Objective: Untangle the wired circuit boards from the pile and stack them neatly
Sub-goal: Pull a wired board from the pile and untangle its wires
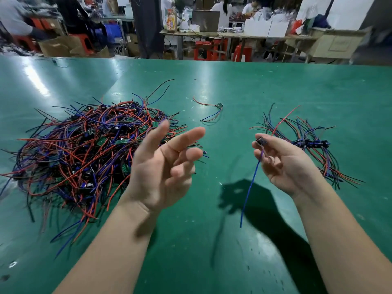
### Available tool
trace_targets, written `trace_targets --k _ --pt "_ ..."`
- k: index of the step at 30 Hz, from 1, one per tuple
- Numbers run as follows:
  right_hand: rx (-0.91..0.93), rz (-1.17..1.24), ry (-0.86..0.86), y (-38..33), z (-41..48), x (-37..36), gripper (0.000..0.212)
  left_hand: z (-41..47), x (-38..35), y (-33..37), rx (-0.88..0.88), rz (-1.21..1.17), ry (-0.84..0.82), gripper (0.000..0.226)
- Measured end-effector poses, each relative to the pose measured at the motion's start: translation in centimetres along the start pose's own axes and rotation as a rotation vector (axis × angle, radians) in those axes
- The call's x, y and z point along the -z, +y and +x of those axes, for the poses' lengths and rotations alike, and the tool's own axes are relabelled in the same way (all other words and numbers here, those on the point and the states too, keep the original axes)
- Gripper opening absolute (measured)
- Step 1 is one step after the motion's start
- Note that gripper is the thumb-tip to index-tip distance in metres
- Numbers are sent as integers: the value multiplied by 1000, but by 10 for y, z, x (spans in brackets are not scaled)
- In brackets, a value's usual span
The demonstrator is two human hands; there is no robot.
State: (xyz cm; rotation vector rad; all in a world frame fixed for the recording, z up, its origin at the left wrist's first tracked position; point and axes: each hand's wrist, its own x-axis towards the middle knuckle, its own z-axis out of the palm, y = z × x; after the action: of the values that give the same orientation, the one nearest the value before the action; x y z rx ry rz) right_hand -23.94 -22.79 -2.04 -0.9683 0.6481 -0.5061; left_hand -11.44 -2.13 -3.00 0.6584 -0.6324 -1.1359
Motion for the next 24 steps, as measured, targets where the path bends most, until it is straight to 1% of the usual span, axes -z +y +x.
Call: trace_targets --k 1,2,3,4,6,9,11,13,15,17,21,24 --pt "17 -31 -19 2 -1 -1 7 6 -5 -3 17 33 138 40" --pt "26 -70 -37 4 -1 -2 4 10 -9 -8 53 118 310 35" --pt "23 -111 -56 6 -2 -4 4 16 -10 -17 73 253 449 32" --pt "15 -152 -78 10 -3 -6 8 19 -17 -25 97 378 552 28" --pt "-1 -242 -139 18 -6 -12 9 23 -23 -42 128 453 569 25" --pt "14 -384 -225 33 -10 -19 2 24 -27 -59 136 465 516 24" --pt "78 -462 -221 41 -11 -21 4 25 -24 -64 98 496 515 22" --pt "138 -503 -199 43 -9 -20 4 24 -24 -65 61 498 549 14" --pt "162 -530 -197 44 -7 -19 3 24 -25 -64 55 510 583 10" --pt "137 -502 -212 44 -7 -19 5 24 -27 -65 49 509 598 11" --pt "35 -364 -221 37 -5 -16 17 25 -29 -69 49 489 575 9" --pt "11 -328 -206 29 -2 -10 13 26 -29 -70 77 498 564 6"
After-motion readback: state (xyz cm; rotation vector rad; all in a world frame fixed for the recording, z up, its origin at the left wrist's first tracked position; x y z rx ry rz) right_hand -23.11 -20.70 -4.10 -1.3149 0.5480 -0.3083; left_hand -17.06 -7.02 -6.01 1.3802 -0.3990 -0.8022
